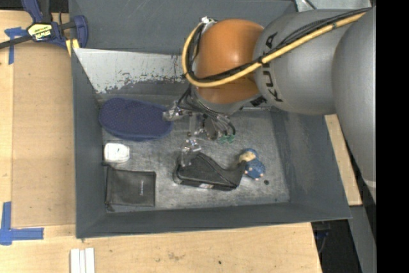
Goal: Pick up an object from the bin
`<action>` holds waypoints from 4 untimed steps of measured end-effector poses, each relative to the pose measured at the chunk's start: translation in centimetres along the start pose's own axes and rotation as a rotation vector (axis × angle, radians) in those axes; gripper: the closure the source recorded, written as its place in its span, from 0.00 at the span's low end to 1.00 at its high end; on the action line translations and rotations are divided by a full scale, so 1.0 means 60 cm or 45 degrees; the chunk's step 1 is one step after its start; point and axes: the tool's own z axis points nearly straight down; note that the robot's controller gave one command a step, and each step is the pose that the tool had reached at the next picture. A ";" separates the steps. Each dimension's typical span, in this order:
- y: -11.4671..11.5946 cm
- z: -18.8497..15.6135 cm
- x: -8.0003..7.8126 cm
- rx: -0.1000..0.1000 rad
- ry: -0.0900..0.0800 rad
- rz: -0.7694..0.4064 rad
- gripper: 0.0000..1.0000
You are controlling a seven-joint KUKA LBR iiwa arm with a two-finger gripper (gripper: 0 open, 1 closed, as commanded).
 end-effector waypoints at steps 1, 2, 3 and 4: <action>0.052 0.027 -0.088 0.001 -0.009 -0.137 0.00; 0.025 0.088 -0.104 -0.007 -0.029 -0.084 0.00; 0.025 0.077 -0.111 -0.006 -0.050 -0.083 1.00; 0.040 -0.158 -0.094 0.004 -0.018 -0.267 1.00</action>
Offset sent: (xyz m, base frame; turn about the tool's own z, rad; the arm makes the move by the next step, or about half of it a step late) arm 0.0429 0.0411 -0.0163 -0.1062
